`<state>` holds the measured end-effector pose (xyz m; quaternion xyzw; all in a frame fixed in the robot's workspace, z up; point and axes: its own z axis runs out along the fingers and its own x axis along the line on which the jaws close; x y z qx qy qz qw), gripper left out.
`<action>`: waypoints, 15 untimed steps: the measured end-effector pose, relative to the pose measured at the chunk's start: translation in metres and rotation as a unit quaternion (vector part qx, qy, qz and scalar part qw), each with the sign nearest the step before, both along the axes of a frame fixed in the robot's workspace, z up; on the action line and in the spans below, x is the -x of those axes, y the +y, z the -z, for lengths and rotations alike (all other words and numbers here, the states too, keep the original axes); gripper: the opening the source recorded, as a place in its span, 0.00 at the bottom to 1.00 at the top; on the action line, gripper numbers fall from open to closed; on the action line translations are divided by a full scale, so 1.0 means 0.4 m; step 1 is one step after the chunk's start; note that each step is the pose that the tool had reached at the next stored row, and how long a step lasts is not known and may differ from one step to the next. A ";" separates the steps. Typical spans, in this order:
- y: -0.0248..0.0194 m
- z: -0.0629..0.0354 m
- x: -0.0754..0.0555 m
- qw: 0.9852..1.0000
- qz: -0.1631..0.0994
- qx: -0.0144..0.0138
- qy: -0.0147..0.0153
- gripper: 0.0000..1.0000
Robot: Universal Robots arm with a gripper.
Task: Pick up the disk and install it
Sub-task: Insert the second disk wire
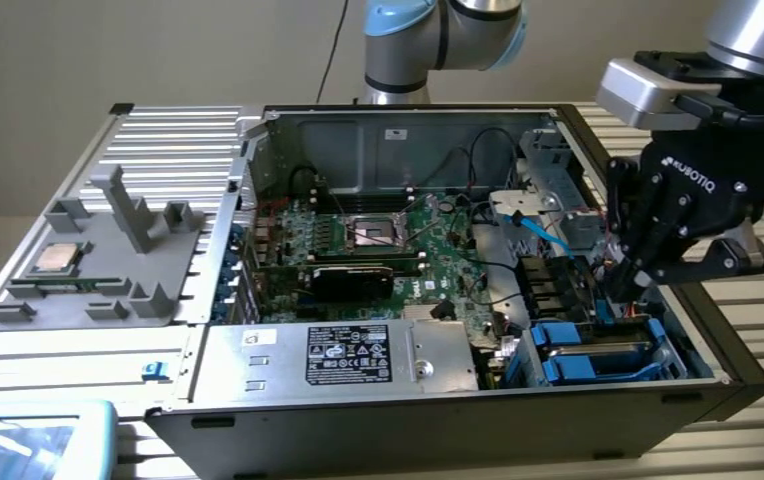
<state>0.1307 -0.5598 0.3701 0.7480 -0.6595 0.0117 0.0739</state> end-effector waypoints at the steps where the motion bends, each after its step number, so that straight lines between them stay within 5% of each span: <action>1: 0.000 0.000 0.000 1.000 -0.009 -0.001 0.000 0.11; 8: 0.000 0.001 0.000 0.997 -0.073 -0.012 0.000 0.11; 15: 0.000 0.001 0.000 0.991 -0.134 -0.022 0.000 0.11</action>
